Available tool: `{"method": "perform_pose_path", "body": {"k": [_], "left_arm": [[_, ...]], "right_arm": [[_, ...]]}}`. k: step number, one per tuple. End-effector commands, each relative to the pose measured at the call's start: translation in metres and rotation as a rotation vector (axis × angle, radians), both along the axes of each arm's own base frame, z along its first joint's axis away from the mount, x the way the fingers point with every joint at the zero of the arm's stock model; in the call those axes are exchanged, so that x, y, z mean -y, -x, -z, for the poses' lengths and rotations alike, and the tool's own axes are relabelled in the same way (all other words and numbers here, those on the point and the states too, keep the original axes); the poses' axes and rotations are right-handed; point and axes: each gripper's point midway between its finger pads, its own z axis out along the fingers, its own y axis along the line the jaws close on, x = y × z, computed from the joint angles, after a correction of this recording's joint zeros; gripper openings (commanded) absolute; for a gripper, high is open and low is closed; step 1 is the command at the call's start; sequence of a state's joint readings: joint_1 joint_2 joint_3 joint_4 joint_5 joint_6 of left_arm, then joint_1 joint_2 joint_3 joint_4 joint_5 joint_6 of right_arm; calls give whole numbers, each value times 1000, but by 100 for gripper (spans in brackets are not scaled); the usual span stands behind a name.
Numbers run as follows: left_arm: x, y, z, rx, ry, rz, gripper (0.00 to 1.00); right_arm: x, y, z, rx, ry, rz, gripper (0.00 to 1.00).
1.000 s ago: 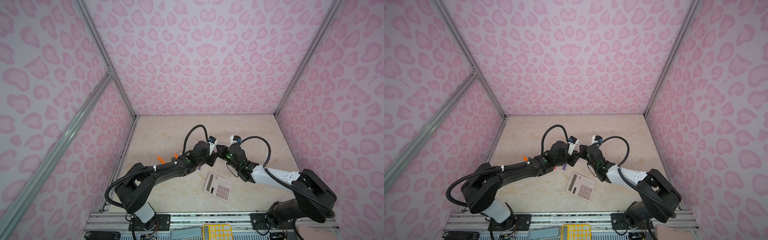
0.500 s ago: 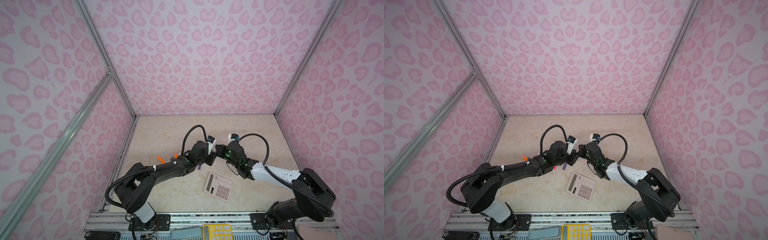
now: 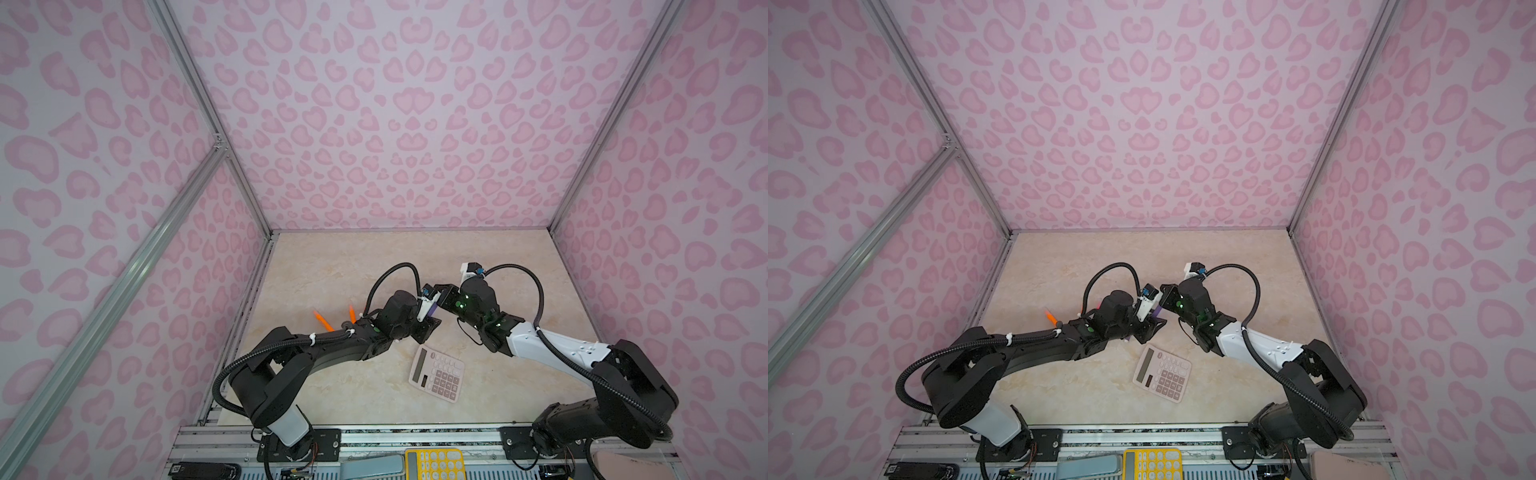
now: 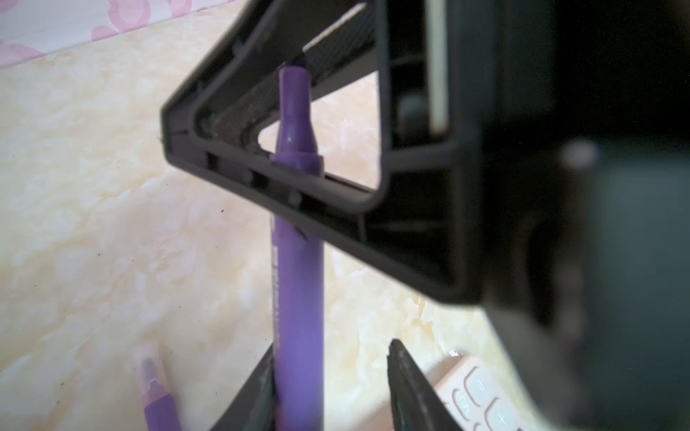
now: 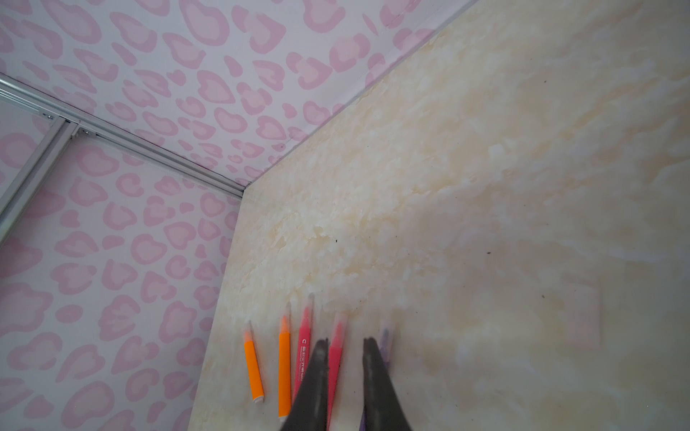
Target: Insert the pens into the pen caps
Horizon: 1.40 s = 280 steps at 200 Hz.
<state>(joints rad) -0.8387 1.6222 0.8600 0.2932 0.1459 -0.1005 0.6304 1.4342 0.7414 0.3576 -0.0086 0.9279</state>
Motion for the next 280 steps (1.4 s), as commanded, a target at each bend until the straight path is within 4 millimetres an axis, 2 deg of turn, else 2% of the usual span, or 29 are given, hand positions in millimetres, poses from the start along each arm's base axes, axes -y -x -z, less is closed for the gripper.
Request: {"method": "perform_pose_path", "body": {"k": [1, 75, 79, 107, 117, 140, 145, 157, 164, 172, 198, 219, 239, 261, 280], "left_arm": [[7, -10, -15, 52, 34, 2, 45], [3, -33, -37, 75, 82, -68, 37], [3, -34, -37, 77, 82, -69, 33], [2, -38, -40, 78, 93, -77, 29], [3, -39, -40, 77, 95, -77, 24], [3, -39, -42, 79, 110, -77, 3], [3, -38, -42, 80, 110, -78, 3], [0, -40, -40, 79, 109, -92, 3], [-3, -42, -39, 78, 103, -108, 3], [-7, -45, -35, 72, 95, -135, 3], [-32, -62, -13, 0, 79, -256, 3], [-54, -71, 0, -44, 86, -353, 3], [-68, -68, 5, -55, 76, -405, 3], [-75, -60, 6, -69, 74, -412, 3], [-80, -53, 3, -75, 81, -415, 3]], "right_arm": [[-7, 3, -9, 29, -26, -22, 0], [-19, 7, -5, 23, -28, -46, 0], [-20, 7, -5, 21, -25, -47, 0], [-22, 7, -4, 20, -26, -52, 0], [-23, 7, -3, 19, -25, -55, 0], [-25, 8, -4, 22, -20, -62, 0], [-24, 8, -3, 23, -17, -58, 6], [-21, 8, -4, 33, -1, -53, 31], [-17, 9, -3, 37, 18, -41, 41], [-9, 8, -2, 43, 43, -11, 49], [13, 4, -7, 42, 84, 48, 56], [33, 9, -17, 56, 145, 105, 58], [57, 13, -13, 53, 203, 189, 58], [81, 15, 5, 24, 320, 262, 52], [96, 13, 30, -61, 390, 279, 47]]}}
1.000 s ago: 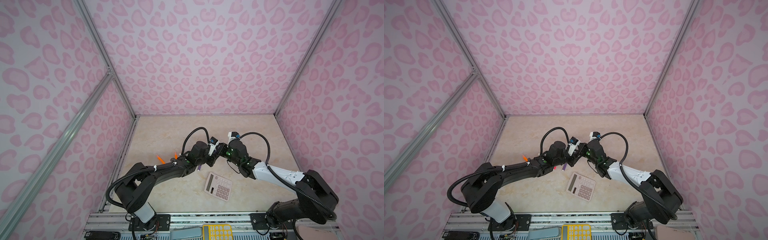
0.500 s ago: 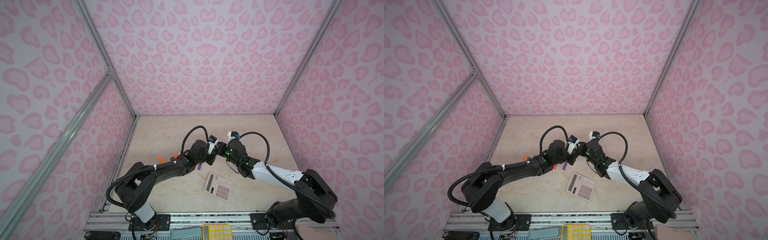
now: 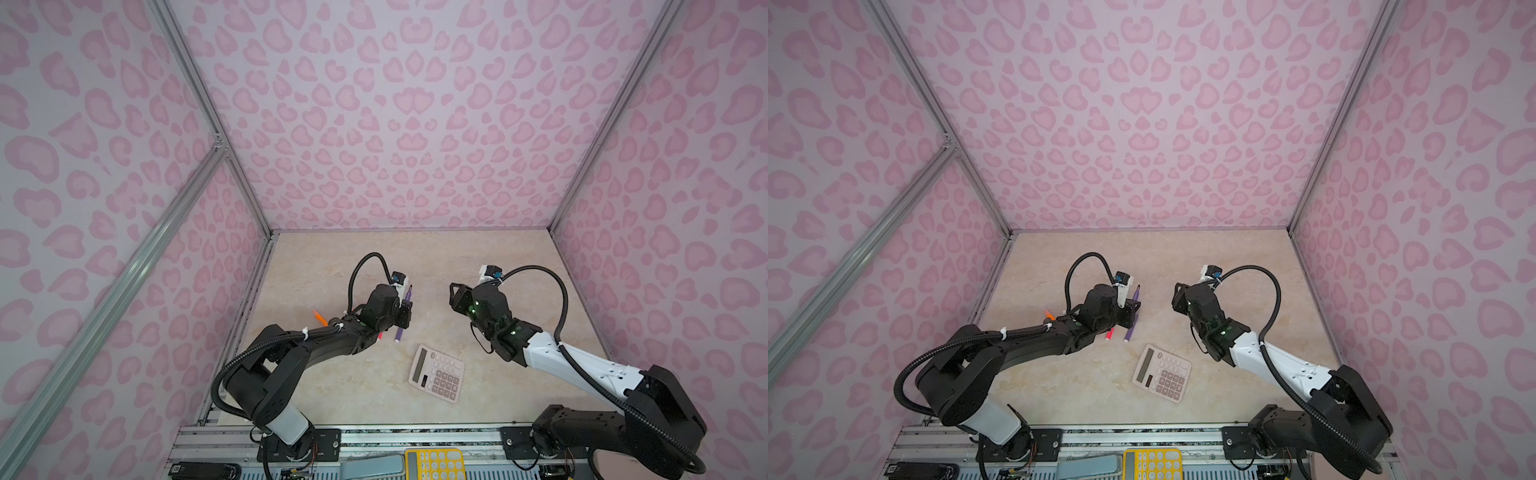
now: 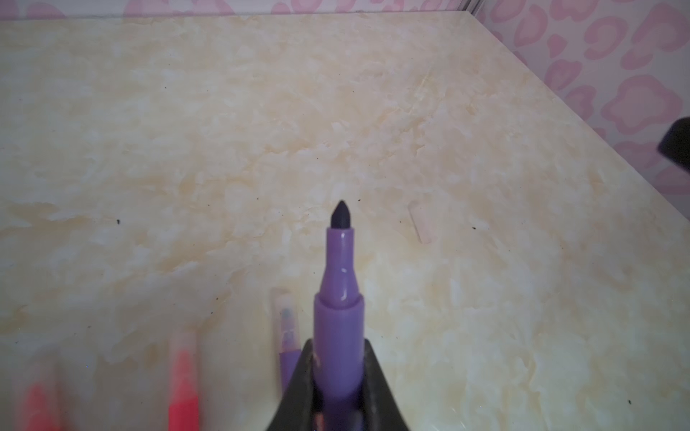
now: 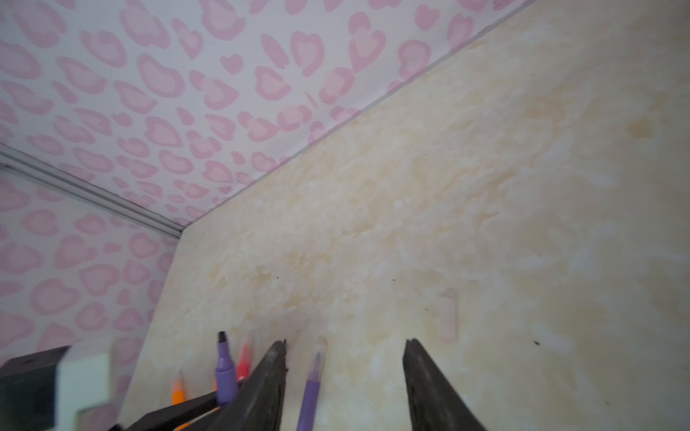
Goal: Insert the pens into the pen caps
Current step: 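Lower the right gripper to a translucent cap on the table and grasp it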
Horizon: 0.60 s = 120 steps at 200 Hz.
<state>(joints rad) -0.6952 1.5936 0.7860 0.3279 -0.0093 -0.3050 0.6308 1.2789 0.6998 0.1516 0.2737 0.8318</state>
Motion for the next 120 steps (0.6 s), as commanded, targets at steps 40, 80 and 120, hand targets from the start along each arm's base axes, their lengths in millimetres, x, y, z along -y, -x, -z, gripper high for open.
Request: {"method": "perform_pose_path", "body": {"k": [40, 80, 120], "left_arm": [[-8, 13, -20, 8, 64, -16, 3], [-8, 16, -18, -2, 68, -13, 3], [-5, 13, -19, -3, 66, -5, 3]], "right_arm": [[21, -5, 79, -264, 203, 20, 38], [3, -16, 119, -369, 261, -25, 36], [8, -26, 134, -412, 337, 9, 38]]}}
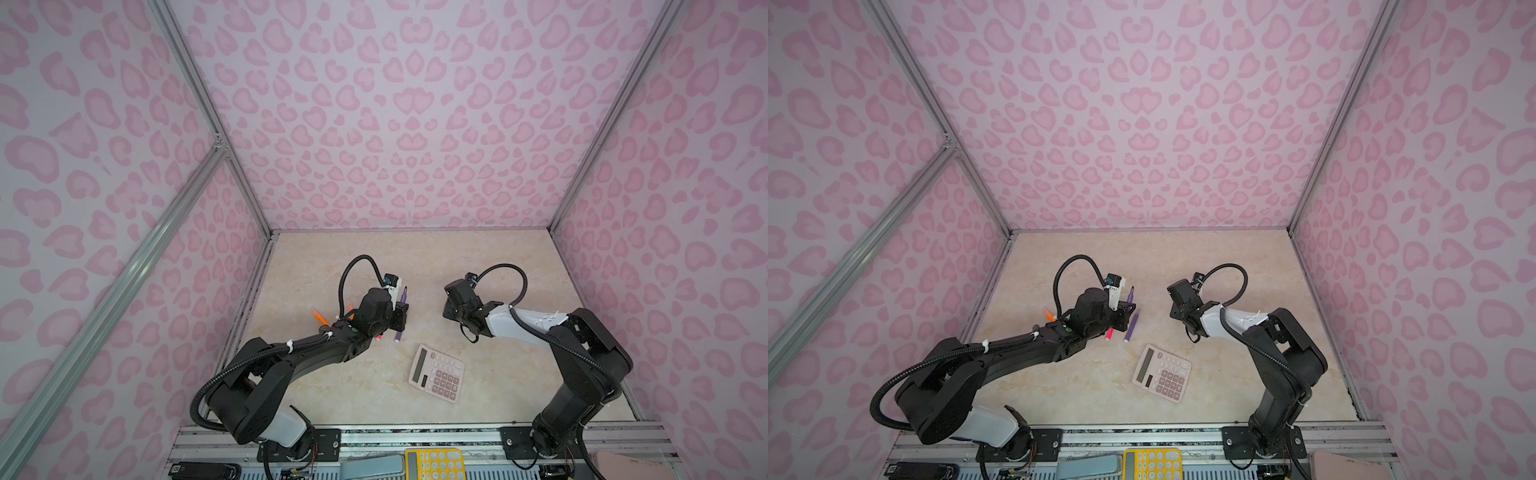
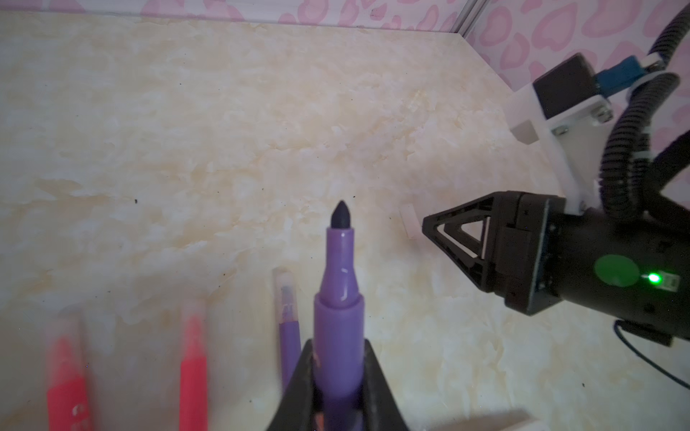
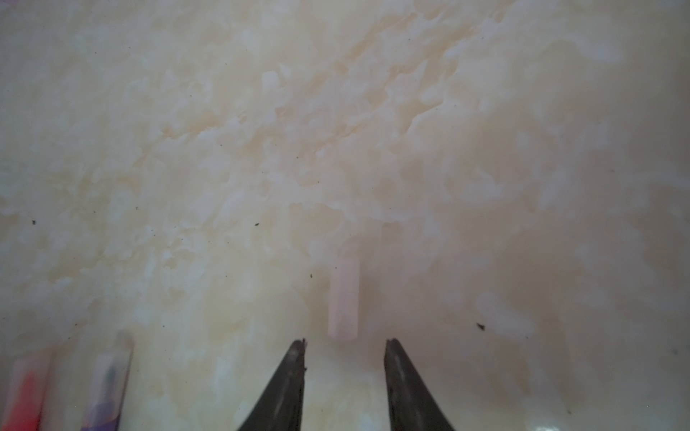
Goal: Insert the pens into the pen caps
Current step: 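Lower the right gripper to a translucent cap on the table and grasp it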
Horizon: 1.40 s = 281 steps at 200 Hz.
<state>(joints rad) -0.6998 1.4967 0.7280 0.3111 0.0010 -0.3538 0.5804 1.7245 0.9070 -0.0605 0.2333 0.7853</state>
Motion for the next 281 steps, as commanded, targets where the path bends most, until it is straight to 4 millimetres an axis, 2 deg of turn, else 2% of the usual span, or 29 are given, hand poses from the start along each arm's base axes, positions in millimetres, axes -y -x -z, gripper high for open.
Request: {"method": "perform_pose_path", "body": {"k": [1, 31, 79, 119, 180, 281], "left_arm": [[4, -2, -7, 10, 16, 7, 3], [7, -5, -8, 9, 18, 14, 3], [7, -3, -6, 8, 17, 18, 3], [9, -3, -6, 5, 16, 30, 3], [10, -3, -9, 12, 17, 33, 3], [11, -2, -12, 14, 18, 40, 3]], "right_arm": [[7, -3, 8, -31, 71, 9, 38], [1, -14, 16, -62, 99, -13, 38], [10, -31, 20, -75, 158, 18, 39], [9, -37, 28, -102, 178, 11, 38], [4, -35, 32, -114, 156, 0, 28], [1, -25, 25, -99, 152, -15, 28]]}}
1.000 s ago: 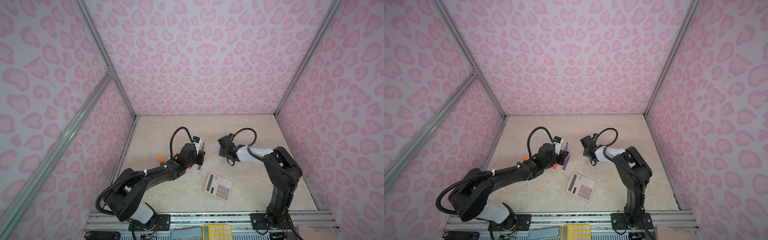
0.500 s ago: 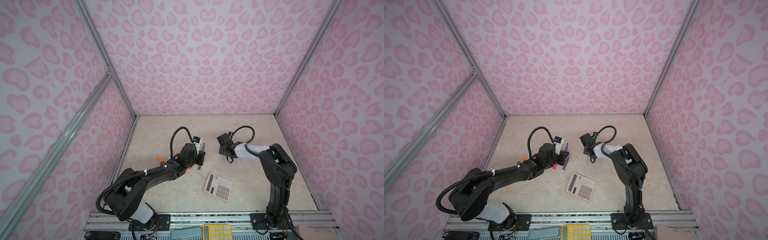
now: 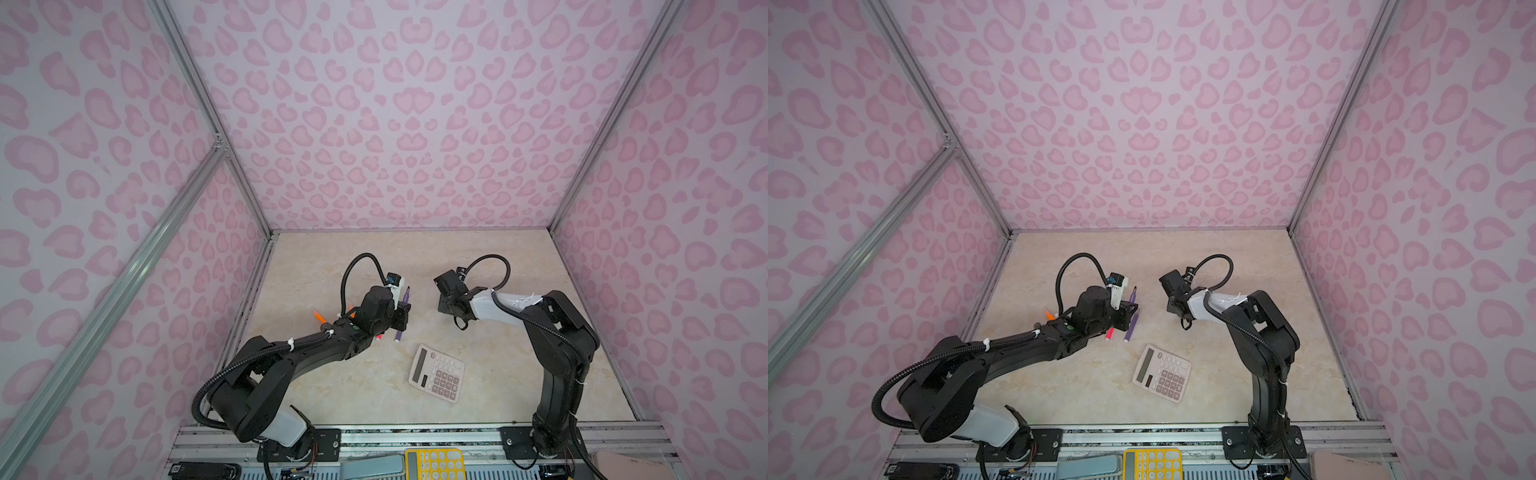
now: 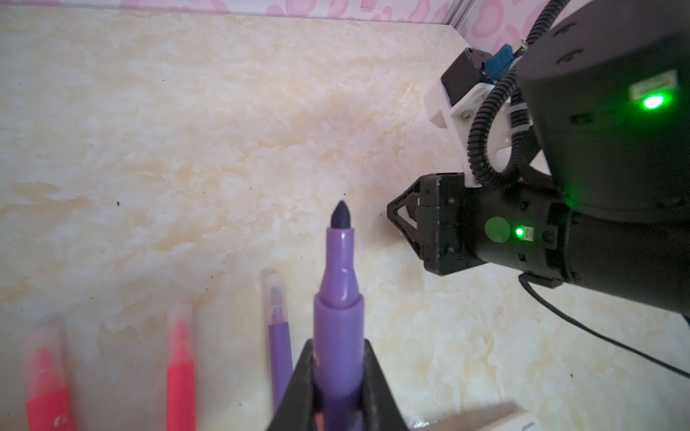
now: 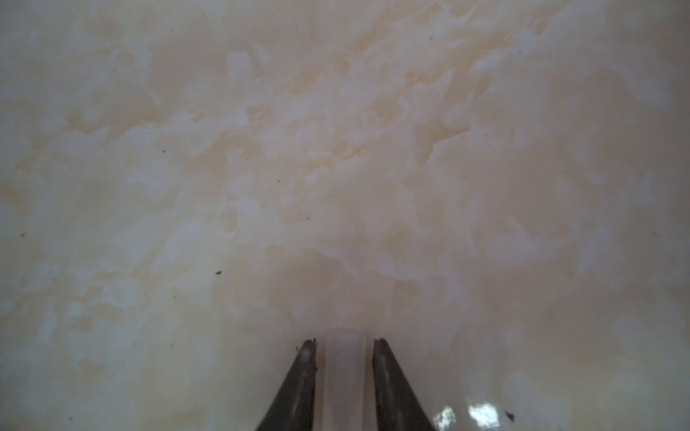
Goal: Insert the pens into the pen caps
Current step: 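Lower the right gripper to a translucent cap on the table and grasp it, then carry the translucent cap with the right gripper above the purple marker tip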
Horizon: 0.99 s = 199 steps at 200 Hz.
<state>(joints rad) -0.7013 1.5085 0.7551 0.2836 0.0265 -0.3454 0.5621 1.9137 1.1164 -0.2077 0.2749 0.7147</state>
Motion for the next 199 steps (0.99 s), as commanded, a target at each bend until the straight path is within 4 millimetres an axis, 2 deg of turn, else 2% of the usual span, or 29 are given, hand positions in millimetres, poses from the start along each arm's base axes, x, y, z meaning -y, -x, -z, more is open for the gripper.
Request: {"method": "perform_pose_path", "body": {"k": [1, 78, 117, 145, 162, 199], "left_arm": [[5, -3, -11, 26, 22, 13, 3], [5, 0, -13, 30, 24, 21, 3], [10, 6, -16, 37, 33, 55, 3], [28, 20, -19, 68, 30, 134, 3], [44, 31, -17, 70, 47, 182, 3], [71, 39, -14, 53, 121, 220, 3]], "right_arm": [[2, 3, 4, -10, 12, 2, 28], [2, 2, 11, -26, 23, 1, 19], [5, 4, 5, -3, 5, 15, 10], [8, 6, -20, 68, -59, 46, 5], [13, 10, -44, 132, -119, 69, 4], [16, 21, -100, 290, -293, 97, 0]]}}
